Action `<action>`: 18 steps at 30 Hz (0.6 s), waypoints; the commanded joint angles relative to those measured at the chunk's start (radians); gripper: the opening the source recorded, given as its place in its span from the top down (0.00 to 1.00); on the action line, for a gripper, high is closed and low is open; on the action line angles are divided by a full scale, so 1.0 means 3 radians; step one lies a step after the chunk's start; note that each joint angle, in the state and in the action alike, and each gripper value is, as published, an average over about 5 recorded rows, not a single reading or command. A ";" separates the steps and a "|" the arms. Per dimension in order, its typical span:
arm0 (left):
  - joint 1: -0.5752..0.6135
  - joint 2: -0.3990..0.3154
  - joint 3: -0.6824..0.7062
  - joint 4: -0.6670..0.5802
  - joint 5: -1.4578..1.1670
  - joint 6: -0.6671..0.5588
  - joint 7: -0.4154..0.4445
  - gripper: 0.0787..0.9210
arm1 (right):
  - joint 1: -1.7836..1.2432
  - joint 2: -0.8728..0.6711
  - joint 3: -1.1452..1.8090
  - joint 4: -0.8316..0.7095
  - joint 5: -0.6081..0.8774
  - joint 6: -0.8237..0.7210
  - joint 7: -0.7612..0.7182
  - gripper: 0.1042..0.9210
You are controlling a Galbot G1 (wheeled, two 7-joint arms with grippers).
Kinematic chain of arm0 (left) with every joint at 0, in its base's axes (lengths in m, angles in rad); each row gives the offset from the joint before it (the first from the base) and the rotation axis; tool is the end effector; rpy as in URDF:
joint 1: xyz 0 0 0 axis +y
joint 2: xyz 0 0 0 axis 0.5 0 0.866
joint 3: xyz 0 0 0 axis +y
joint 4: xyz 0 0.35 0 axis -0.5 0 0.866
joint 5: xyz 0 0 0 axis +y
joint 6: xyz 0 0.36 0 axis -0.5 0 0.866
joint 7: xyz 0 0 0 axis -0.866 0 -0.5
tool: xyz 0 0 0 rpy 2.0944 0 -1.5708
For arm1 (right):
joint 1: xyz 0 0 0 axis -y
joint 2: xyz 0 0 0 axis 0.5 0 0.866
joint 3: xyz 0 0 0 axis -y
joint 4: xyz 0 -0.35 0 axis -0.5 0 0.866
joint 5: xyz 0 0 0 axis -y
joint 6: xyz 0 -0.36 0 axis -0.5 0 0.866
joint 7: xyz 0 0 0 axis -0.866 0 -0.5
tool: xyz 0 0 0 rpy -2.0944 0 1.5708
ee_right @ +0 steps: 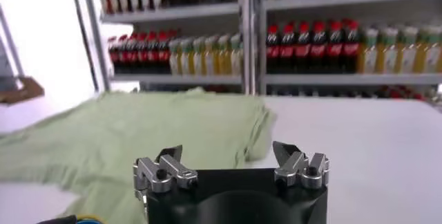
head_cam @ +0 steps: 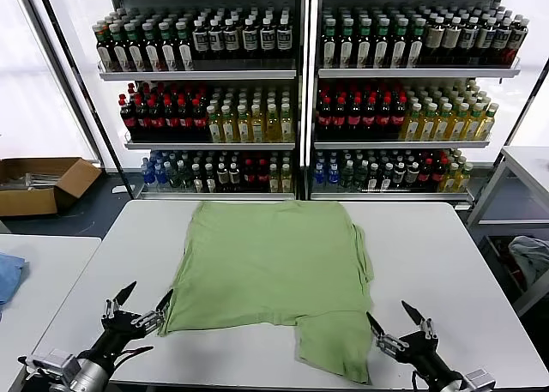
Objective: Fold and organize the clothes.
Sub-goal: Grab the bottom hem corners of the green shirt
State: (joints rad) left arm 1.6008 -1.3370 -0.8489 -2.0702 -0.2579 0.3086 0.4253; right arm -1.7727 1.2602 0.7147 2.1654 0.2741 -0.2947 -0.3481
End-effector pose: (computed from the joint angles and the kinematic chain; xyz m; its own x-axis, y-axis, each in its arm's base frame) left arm 0.1762 0.1394 -0.2845 -0.9226 0.2350 0.3059 0.2394 0.9706 -0.0237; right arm 0.1368 -0.0993 -0.2870 -0.8560 -0.3348 0.3938 -0.3430 0.9379 0.0519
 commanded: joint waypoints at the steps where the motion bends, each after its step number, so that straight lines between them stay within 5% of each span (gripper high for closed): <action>1: 0.0071 0.0375 0.0303 0.0131 0.0004 0.0160 -0.0281 0.12 | -0.0143 -0.0172 -0.0189 0.0037 -0.0119 -0.0275 0.0101 0.12; 18: -0.0050 0.0353 0.0445 0.0382 0.0061 0.0369 -0.0339 0.12 | -0.0161 -0.0100 -0.0413 -0.0039 -0.0116 -0.0237 0.0190 0.15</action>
State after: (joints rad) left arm 1.5884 -1.2572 -0.7389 -1.9786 -0.2407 0.3989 0.3440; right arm -1.8116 1.2395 0.6258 2.1571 0.2478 -0.3518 -0.3051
